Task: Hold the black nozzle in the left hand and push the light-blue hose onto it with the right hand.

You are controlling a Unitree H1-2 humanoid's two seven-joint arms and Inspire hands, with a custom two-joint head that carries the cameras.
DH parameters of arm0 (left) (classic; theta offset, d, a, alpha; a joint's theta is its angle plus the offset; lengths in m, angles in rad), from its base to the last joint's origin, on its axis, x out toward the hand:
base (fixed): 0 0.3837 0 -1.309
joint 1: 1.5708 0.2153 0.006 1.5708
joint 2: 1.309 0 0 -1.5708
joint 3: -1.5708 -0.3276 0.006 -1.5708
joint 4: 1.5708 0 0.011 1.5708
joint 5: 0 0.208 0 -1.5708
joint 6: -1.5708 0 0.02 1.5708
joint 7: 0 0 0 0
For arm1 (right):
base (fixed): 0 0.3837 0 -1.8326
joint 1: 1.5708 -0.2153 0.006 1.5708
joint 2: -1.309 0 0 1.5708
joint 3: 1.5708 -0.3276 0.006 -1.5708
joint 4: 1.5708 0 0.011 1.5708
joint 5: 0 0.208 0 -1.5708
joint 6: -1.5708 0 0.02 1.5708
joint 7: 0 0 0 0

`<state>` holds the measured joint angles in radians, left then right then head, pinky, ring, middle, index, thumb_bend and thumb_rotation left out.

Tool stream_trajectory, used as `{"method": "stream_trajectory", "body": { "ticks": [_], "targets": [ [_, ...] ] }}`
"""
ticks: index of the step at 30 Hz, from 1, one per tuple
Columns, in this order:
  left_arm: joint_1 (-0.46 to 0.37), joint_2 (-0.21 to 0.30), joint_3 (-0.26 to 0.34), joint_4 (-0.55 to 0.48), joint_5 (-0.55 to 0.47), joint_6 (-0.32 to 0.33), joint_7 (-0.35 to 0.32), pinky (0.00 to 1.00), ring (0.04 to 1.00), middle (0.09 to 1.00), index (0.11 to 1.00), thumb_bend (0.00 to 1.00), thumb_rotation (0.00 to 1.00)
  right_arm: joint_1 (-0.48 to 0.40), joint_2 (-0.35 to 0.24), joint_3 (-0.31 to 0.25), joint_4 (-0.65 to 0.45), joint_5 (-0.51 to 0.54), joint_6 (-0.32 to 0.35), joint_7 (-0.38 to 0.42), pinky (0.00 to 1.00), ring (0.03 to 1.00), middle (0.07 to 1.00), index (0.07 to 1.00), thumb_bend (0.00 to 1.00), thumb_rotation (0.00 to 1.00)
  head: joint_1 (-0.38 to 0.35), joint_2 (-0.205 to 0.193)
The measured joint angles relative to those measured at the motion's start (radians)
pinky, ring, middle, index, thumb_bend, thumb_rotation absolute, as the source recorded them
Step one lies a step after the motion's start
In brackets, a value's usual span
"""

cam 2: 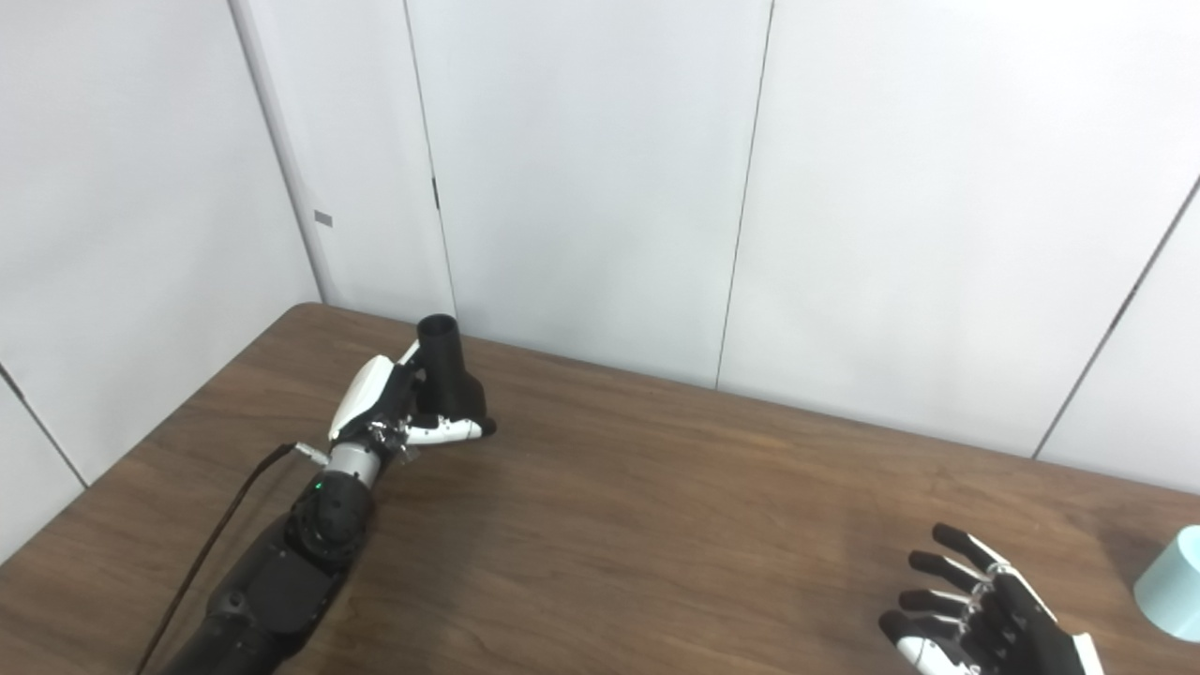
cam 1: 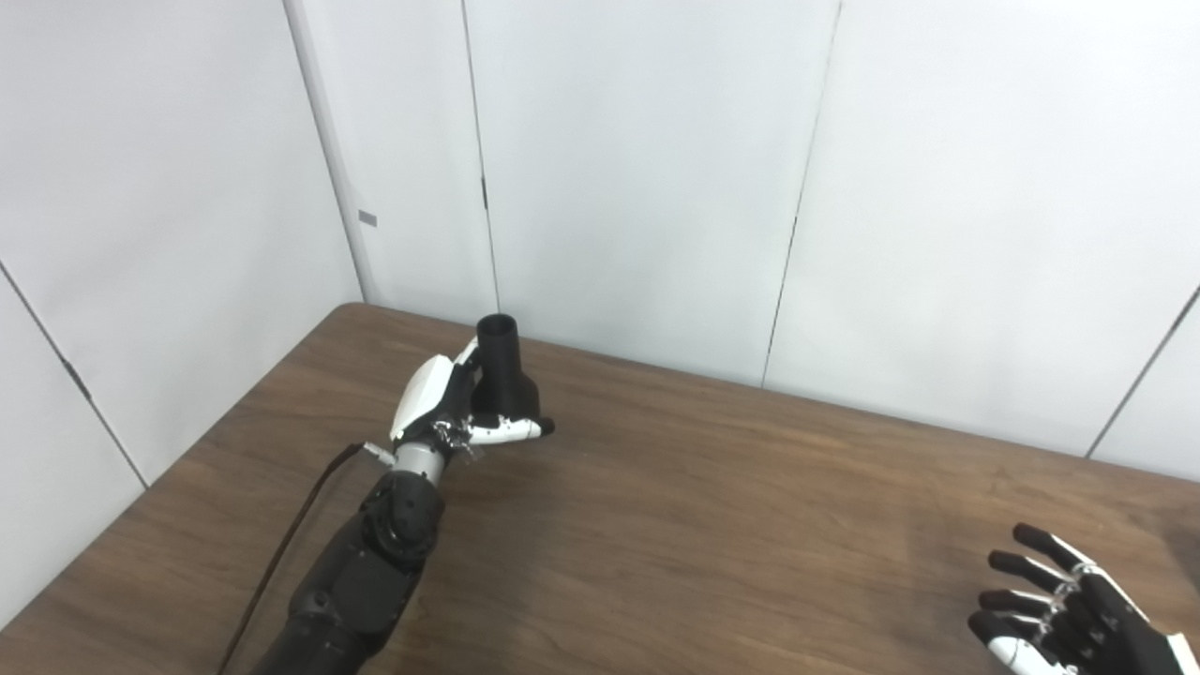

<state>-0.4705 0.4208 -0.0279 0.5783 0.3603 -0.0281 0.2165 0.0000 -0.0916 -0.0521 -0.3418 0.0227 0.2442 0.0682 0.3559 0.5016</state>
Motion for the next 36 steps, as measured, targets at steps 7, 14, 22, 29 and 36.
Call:
{"method": "stream_trajectory", "body": {
  "ticks": [7, 14, 22, 29, 36],
  "targets": [
    [-0.016, 0.008, 0.005, 0.040, 0.005, -0.051, 0.037, 0.49, 0.573, 0.644, 0.708, 0.78, 0.00, 0.000, -0.002, -0.001, 0.000, 0.004, 0.000, 0.001, 0.49, 0.577, 0.699, 0.772, 0.43, 0.00, 0.000, 0.000],
    [-0.003, 0.006, -0.003, 0.042, 0.008, -0.087, 0.052, 0.49, 0.561, 0.610, 0.604, 0.76, 0.00, 0.000, -0.002, -0.002, 0.000, 0.008, 0.014, 0.001, 0.50, 0.593, 0.705, 0.778, 0.44, 0.00, 0.003, 0.006],
    [0.002, 0.002, -0.002, 0.048, 0.003, -0.104, 0.061, 0.44, 0.522, 0.610, 0.524, 0.58, 0.03, 0.001, -0.003, -0.002, 0.000, 0.009, 0.023, 0.002, 0.53, 0.607, 0.706, 0.778, 0.44, 0.00, 0.003, 0.017],
    [0.014, 0.005, -0.029, 0.038, 0.009, -0.129, 0.061, 0.43, 0.497, 0.484, 0.504, 0.52, 0.00, 0.000, 0.000, -0.001, 0.000, 0.011, 0.023, 0.001, 0.52, 0.599, 0.713, 0.784, 0.46, 0.00, -0.040, 0.026],
    [0.067, -0.027, -0.104, -0.054, 0.015, -0.205, 0.043, 0.36, 0.427, 0.483, 0.514, 0.50, 0.00, -0.003, -0.001, 0.006, 0.075, -0.002, -0.031, 0.001, 0.47, 0.564, 0.682, 0.748, 0.53, 0.00, -0.090, 0.040]
  ]
}}
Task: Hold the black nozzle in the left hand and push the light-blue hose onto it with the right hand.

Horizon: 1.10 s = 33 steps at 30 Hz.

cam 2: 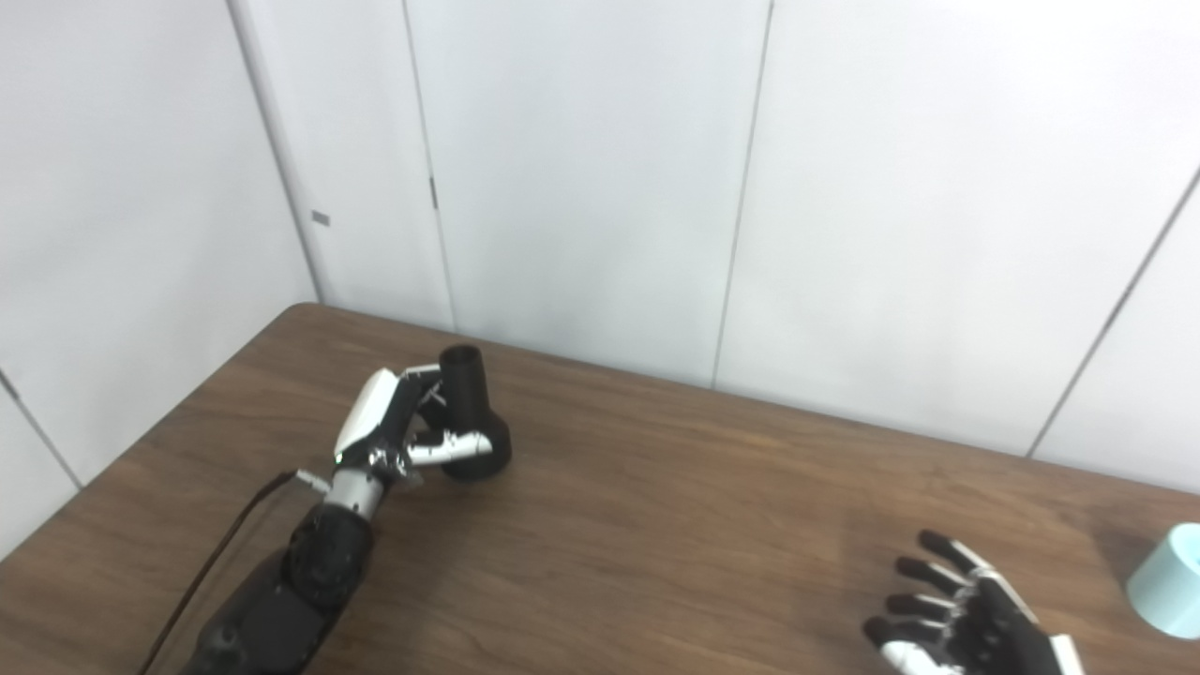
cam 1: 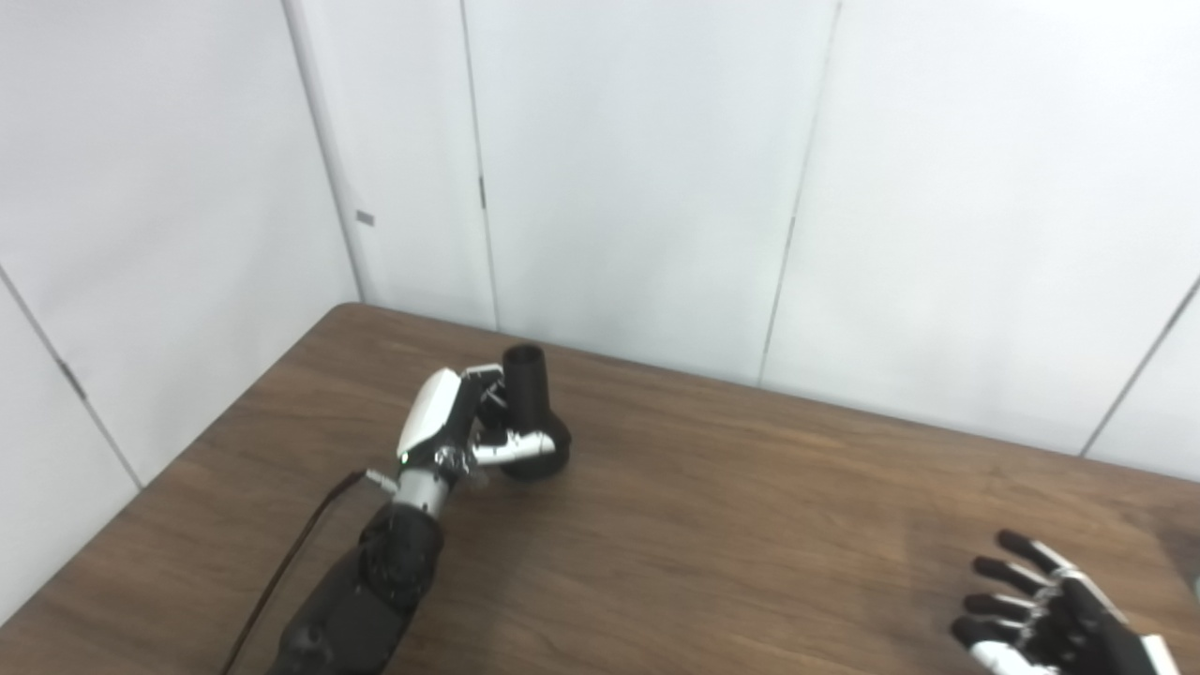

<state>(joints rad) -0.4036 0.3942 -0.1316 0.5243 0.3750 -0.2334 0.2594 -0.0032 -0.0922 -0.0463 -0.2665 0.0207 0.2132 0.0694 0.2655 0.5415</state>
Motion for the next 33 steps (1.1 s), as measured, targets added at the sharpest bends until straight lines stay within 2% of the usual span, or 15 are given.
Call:
{"method": "stream_trajectory", "body": {
  "ticks": [5, 11, 14, 15, 18, 26, 33],
  "targets": [
    [0.004, -0.028, -0.077, -0.046, 0.024, -0.059, -0.057, 0.37, 0.431, 0.496, 0.501, 0.50, 0.00, -0.001, -0.005, -0.005, 0.051, 0.000, -0.070, 0.000, 0.44, 0.546, 0.679, 0.747, 0.58, 0.00, -0.052, 0.015],
    [-0.004, -0.098, -0.171, -0.079, 0.120, -0.103, -0.095, 0.37, 0.434, 0.502, 0.496, 0.50, 0.00, -0.017, -0.005, -0.008, 0.096, 0.000, -0.117, -0.001, 0.44, 0.544, 0.663, 0.735, 0.63, 0.04, -0.077, 0.029],
    [-0.007, -0.107, -0.198, -0.080, 0.152, -0.135, -0.109, 0.38, 0.436, 0.504, 0.494, 0.50, 0.00, -0.017, -0.003, -0.010, 0.108, 0.002, -0.140, -0.001, 0.42, 0.529, 0.658, 0.724, 0.65, 0.06, -0.100, 0.040],
    [-0.007, -0.106, -0.205, -0.081, 0.161, -0.141, -0.113, 0.38, 0.437, 0.503, 0.495, 0.50, 0.00, -0.018, -0.003, -0.012, 0.113, 0.004, -0.149, -0.002, 0.42, 0.532, 0.658, 0.722, 0.67, 0.11, -0.127, 0.051],
    [-0.009, -0.105, -0.222, -0.083, 0.176, -0.160, -0.114, 0.38, 0.439, 0.496, 0.498, 0.50, 0.00, -0.022, -0.003, -0.013, 0.135, 0.004, -0.152, -0.004, 0.44, 0.550, 0.660, 0.721, 0.70, 0.15, -0.161, 0.063],
    [-0.016, -0.116, -0.277, -0.091, 0.198, -0.195, -0.122, 0.36, 0.437, 0.495, 0.496, 0.50, 0.00, -0.037, 0.003, -0.010, 0.134, 0.002, -0.159, -0.005, 0.41, 0.535, 0.650, 0.705, 0.69, 0.18, -0.233, 0.091],
    [-0.033, -0.168, -0.321, -0.082, 0.207, -0.206, -0.147, 0.36, 0.437, 0.496, 0.494, 0.50, 0.00, -0.040, 0.003, -0.008, 0.108, 0.001, -0.169, -0.003, 0.39, 0.504, 0.650, 0.703, 0.70, 0.18, -0.268, 0.098]
  ]
}}
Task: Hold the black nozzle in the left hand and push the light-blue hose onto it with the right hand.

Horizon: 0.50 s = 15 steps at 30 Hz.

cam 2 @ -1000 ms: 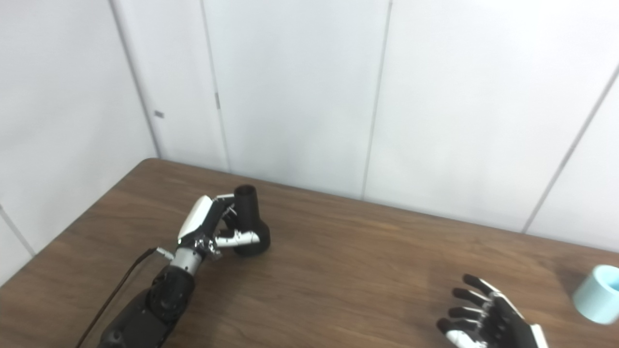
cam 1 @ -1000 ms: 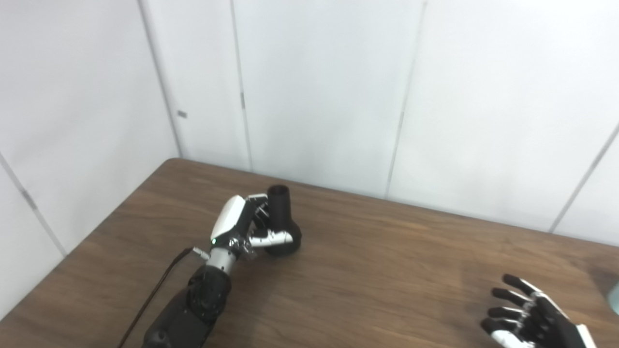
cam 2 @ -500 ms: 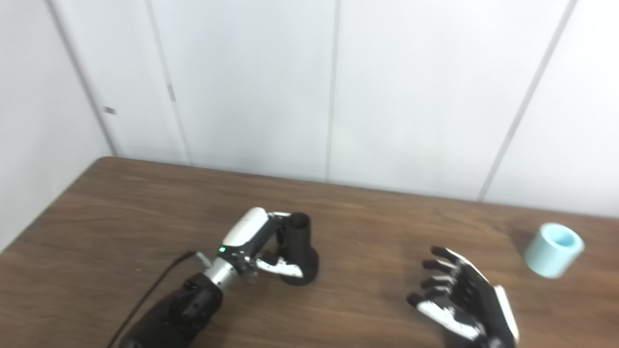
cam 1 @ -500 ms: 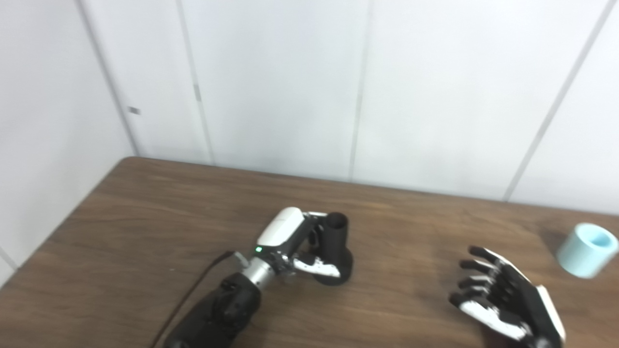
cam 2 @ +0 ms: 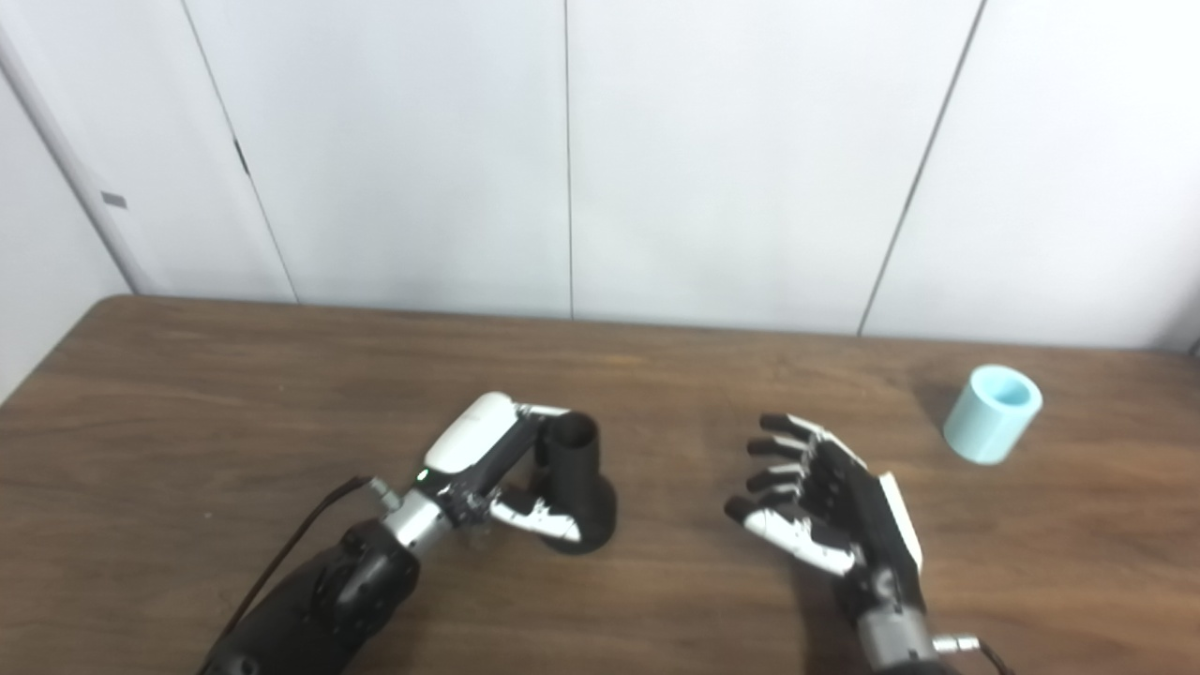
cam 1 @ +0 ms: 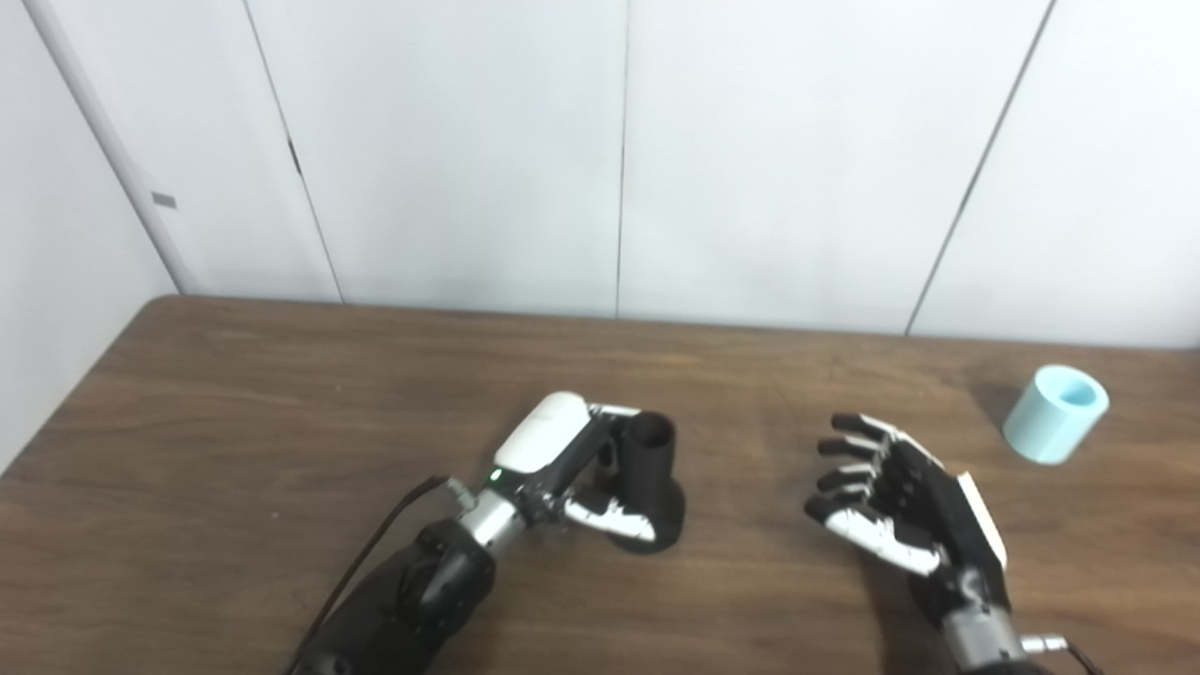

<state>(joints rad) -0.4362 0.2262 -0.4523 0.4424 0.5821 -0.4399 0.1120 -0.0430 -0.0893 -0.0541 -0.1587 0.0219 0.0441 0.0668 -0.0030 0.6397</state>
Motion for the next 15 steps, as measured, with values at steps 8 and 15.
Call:
{"method": "stream_trajectory", "body": {
  "ticks": [8, 15],
  "targets": [
    [-0.002, -0.017, -0.015, 0.000, 0.004, 0.000, -0.012, 0.38, 0.438, 0.489, 0.499, 0.50, 0.00, -0.025, -0.084, -0.039, -0.082, 0.005, 0.002, 0.011, 0.44, 0.530, 0.655, 0.734, 0.72, 0.19, -0.049, 0.005],
    [0.001, -0.009, -0.019, -0.002, 0.004, 0.004, -0.012, 0.37, 0.421, 0.491, 0.512, 0.50, 0.00, -0.114, -0.189, -0.091, -0.231, -0.038, 0.140, 0.005, 0.39, 0.507, 0.642, 0.703, 0.77, 0.18, -0.118, -0.018]
  ]
}}
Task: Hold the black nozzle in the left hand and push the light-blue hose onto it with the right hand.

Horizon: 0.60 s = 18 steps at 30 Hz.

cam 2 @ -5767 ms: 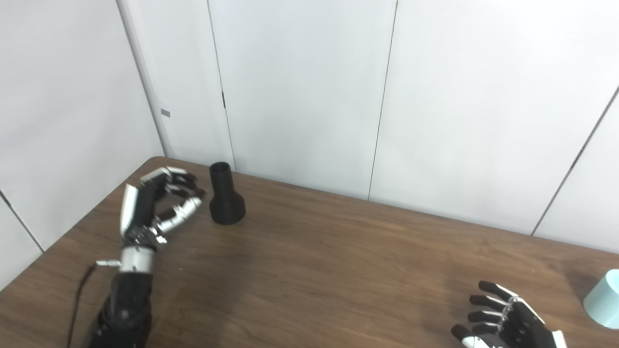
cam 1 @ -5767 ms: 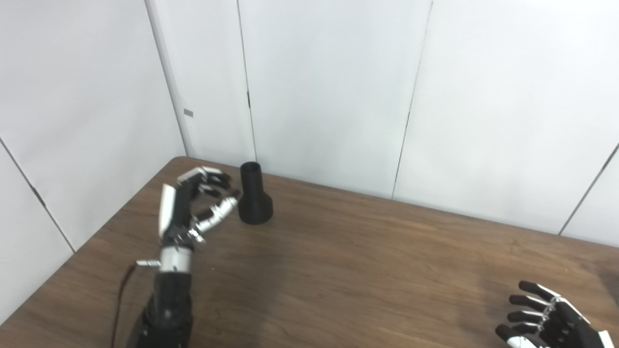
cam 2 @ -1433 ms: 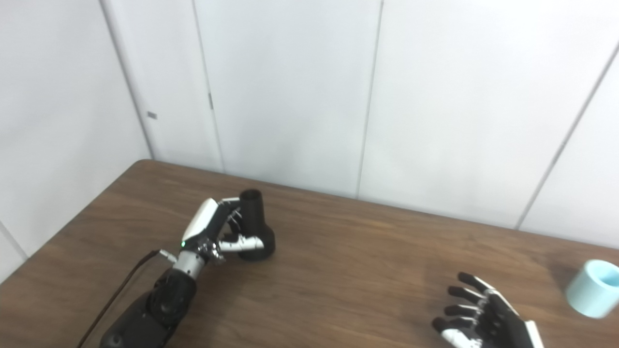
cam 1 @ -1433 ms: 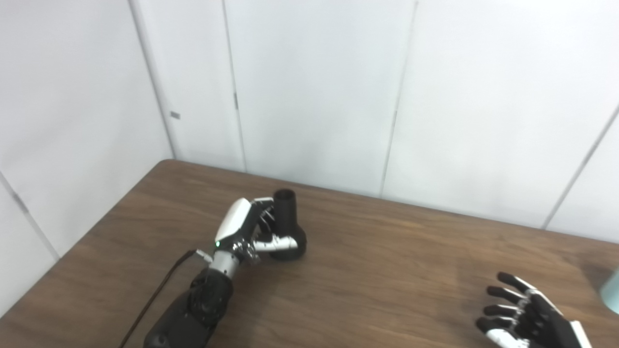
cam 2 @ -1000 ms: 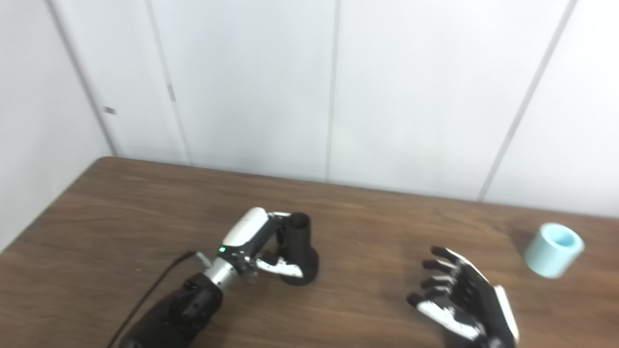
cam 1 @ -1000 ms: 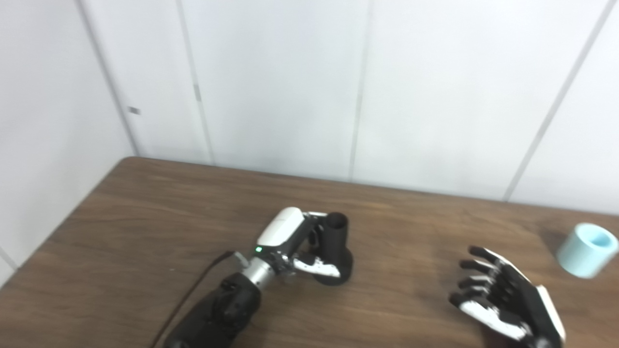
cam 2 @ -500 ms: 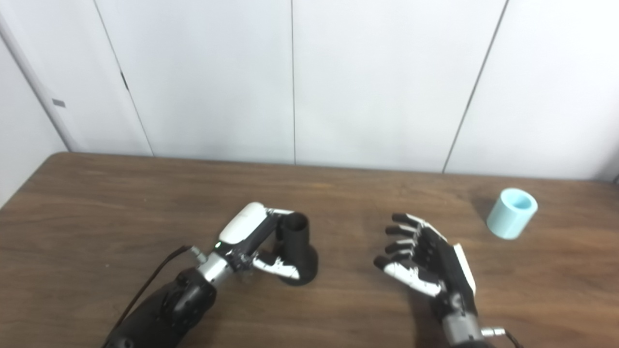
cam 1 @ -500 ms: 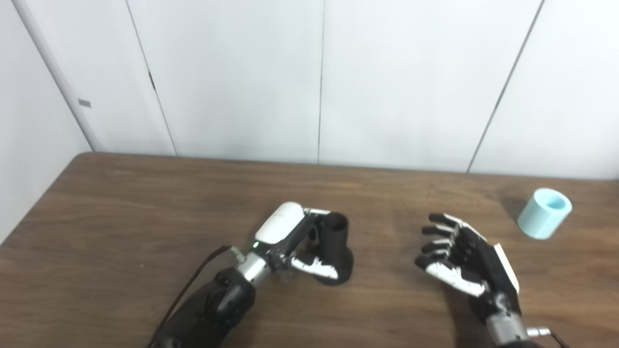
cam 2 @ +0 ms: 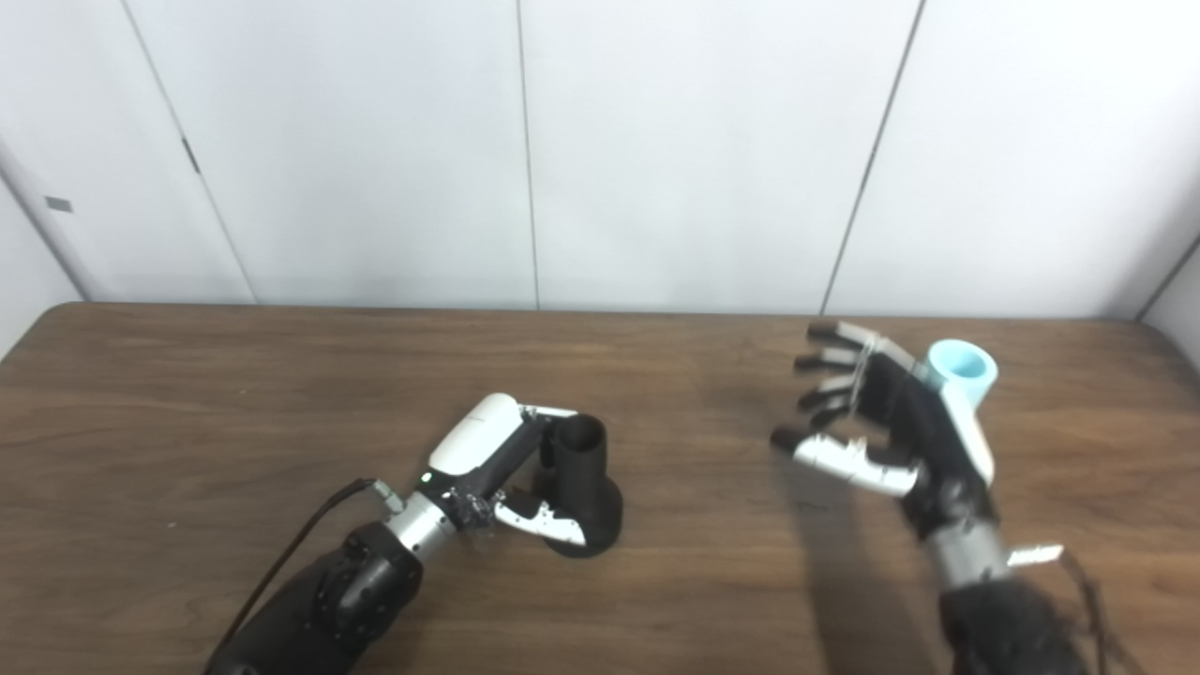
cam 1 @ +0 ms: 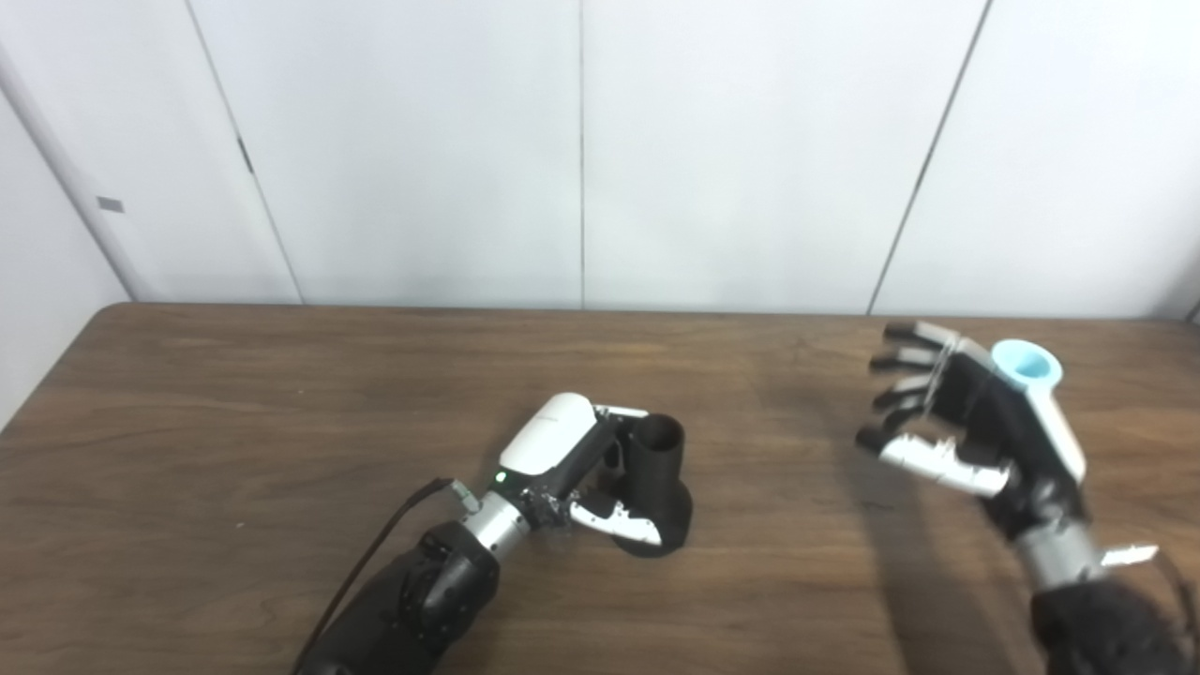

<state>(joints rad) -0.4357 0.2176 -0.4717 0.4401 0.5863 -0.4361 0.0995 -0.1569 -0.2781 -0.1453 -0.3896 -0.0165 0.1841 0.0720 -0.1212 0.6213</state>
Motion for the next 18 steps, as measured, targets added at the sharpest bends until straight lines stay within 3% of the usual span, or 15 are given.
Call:
{"method": "stream_trajectory", "body": {
  "ticks": [3, 5, 9, 14, 18],
  "targets": [
    [0.001, 0.001, -0.003, -0.006, -0.004, 0.000, -0.017, 0.38, 0.421, 0.485, 0.504, 0.50, 0.00, -0.069, -0.037, -0.005, -0.065, -0.060, 0.066, -0.003, 0.43, 0.537, 0.641, 0.697, 0.77, 0.14, -0.130, -0.031],
    [0.005, 0.002, -0.004, -0.017, -0.009, 0.001, -0.029, 0.38, 0.421, 0.483, 0.505, 0.50, 0.00, -0.104, -0.065, -0.005, -0.091, -0.113, 0.100, -0.003, 0.47, 0.553, 0.652, 0.693, 0.77, 0.11, -0.141, -0.034],
    [0.011, 0.011, -0.003, -0.026, -0.018, -0.001, -0.035, 0.37, 0.414, 0.490, 0.511, 0.50, 0.00, -0.132, -0.103, -0.002, -0.104, -0.238, 0.179, -0.002, 0.56, 0.673, 0.727, 0.716, 0.80, 0.14, -0.268, -0.081],
    [0.014, 0.026, -0.003, -0.026, -0.035, -0.004, -0.037, 0.37, 0.425, 0.501, 0.506, 0.50, 0.00, -0.152, -0.216, 0.019, -0.088, -0.414, 0.239, 0.018, 0.69, 0.782, 0.813, 0.769, 0.83, 0.20, -0.325, -0.106],
    [0.012, 0.048, -0.003, -0.013, -0.044, -0.019, -0.043, 0.39, 0.426, 0.500, 0.498, 0.50, 0.00, -0.204, -0.273, -0.009, -0.033, -0.452, 0.276, 0.040, 0.74, 0.856, 0.884, 0.820, 0.84, 0.20, -0.348, -0.117]
  ]
}}
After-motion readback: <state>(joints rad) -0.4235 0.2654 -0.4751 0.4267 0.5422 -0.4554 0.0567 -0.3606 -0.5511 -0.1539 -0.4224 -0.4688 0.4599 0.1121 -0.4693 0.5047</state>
